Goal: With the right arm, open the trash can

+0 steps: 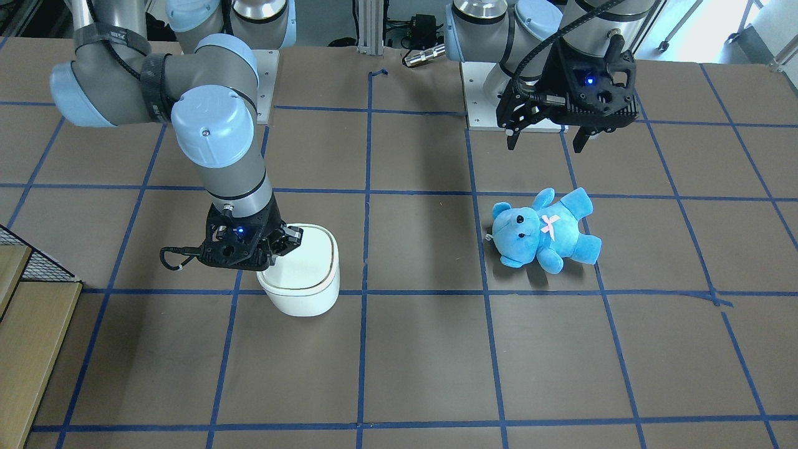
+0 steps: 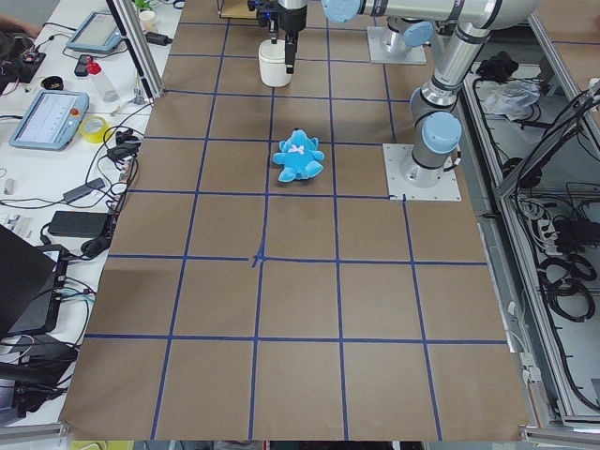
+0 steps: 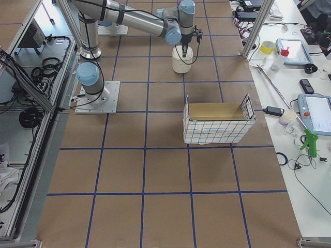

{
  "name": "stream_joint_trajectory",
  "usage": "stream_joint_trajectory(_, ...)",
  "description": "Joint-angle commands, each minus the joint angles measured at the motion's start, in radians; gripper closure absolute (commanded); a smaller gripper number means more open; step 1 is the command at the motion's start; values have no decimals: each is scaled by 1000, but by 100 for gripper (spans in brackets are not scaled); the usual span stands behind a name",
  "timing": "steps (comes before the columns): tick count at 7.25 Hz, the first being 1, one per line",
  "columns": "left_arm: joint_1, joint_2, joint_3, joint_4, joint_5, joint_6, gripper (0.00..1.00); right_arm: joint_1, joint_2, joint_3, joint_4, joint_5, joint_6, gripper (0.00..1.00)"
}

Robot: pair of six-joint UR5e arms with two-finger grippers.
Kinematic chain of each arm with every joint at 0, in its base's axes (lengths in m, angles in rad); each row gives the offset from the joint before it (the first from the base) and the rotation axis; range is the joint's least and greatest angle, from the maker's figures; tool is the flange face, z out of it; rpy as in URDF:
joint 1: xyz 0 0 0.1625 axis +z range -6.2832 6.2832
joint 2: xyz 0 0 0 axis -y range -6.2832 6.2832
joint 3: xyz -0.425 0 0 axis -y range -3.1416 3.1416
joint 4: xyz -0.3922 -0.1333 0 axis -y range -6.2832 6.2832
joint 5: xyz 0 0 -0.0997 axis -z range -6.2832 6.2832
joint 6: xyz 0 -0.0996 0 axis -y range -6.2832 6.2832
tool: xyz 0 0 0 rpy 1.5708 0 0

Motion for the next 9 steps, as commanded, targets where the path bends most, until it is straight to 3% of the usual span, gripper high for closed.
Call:
stream_joint_trajectory(1,0,0,0,0,0,1,0,0,-37,-31,14,1,8,44)
stream_joint_trajectory(2,0,0,0,0,0,1,0,-1,-110,-73,41,1,8,1)
stream_joint_trajectory(4,0,0,0,0,0,1,0,-7,-149,-290,330,-1,-1,0)
stream_joint_trajectory(5,0,0,0,0,0,1,0,-23,-146,-385,419,-2,-7,0)
stream_joint_trajectory(6,0,0,0,0,0,1,0,-24,-152,-430,467,-8,-7,0)
stream_joint_trajectory(9,0,0,0,0,0,1,0,-24,-155,-435,486,3,-6,0)
